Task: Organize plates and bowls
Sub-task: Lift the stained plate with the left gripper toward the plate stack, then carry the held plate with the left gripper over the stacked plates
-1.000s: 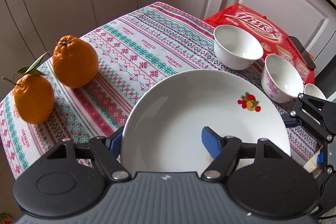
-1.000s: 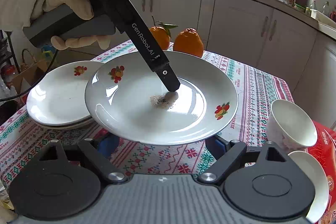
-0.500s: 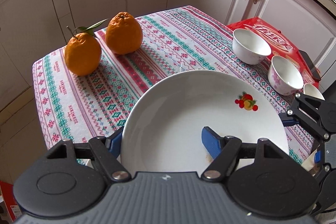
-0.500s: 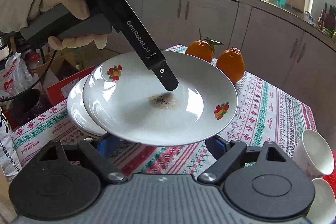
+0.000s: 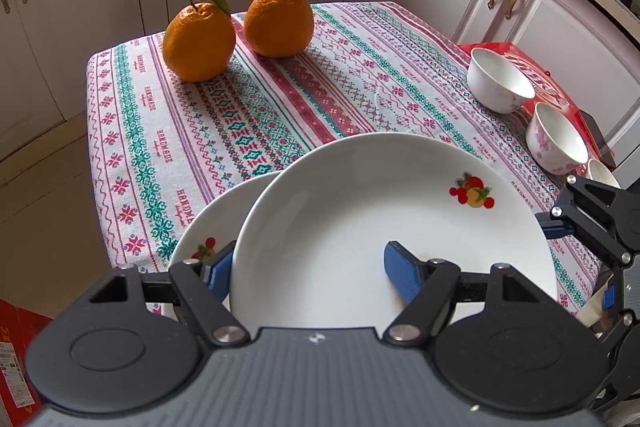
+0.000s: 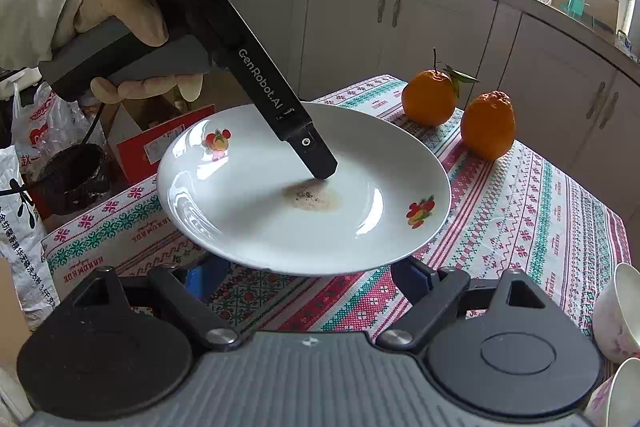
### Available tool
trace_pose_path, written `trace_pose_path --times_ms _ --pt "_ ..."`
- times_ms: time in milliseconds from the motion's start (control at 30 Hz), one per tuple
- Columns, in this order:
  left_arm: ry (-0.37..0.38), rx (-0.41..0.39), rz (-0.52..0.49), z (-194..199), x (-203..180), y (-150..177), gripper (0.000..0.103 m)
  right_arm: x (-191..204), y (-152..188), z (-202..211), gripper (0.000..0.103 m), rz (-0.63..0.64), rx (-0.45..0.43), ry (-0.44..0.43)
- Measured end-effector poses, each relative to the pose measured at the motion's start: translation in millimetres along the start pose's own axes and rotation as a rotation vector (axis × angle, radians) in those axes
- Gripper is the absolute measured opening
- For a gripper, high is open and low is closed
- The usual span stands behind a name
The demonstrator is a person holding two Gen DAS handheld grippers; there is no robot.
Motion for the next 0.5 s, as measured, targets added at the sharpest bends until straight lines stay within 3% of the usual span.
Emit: trace_pose_path --times_ms 500 --pt "0.027 -0.003 0.032 -7.2 12.7 7.3 0.075 4.4 -2.9 -10.3 0.092 0.015 0.032 -0.002"
Point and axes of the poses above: each gripper's, at about its wrist camera, not at the fingertips, and z roughly against the way its jaws point, x to its left, y to its underside, the point moved 4 cm from there along -z, roughly the way its jaws point, and after that the axes turned 10 degrees about y, right-handed, at the moved point
